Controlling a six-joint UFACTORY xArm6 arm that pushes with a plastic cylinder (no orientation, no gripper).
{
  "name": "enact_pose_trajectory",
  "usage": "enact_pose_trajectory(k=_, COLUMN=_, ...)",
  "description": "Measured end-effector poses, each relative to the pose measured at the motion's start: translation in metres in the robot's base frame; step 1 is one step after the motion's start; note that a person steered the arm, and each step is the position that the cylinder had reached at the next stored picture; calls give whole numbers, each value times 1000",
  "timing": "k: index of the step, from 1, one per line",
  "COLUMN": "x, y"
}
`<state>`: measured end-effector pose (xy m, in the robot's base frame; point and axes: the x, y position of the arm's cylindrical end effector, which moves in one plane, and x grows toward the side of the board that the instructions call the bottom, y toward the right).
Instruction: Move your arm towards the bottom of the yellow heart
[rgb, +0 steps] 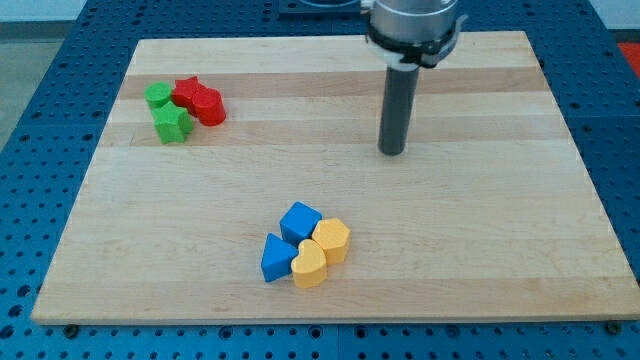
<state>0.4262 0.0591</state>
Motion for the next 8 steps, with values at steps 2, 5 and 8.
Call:
enact_pose_trajectory(k=2, x=36, y=-63)
enact_pose_trajectory(k=5, x=71, y=-170)
enact_pose_trajectory(k=8, x=192, y=-154)
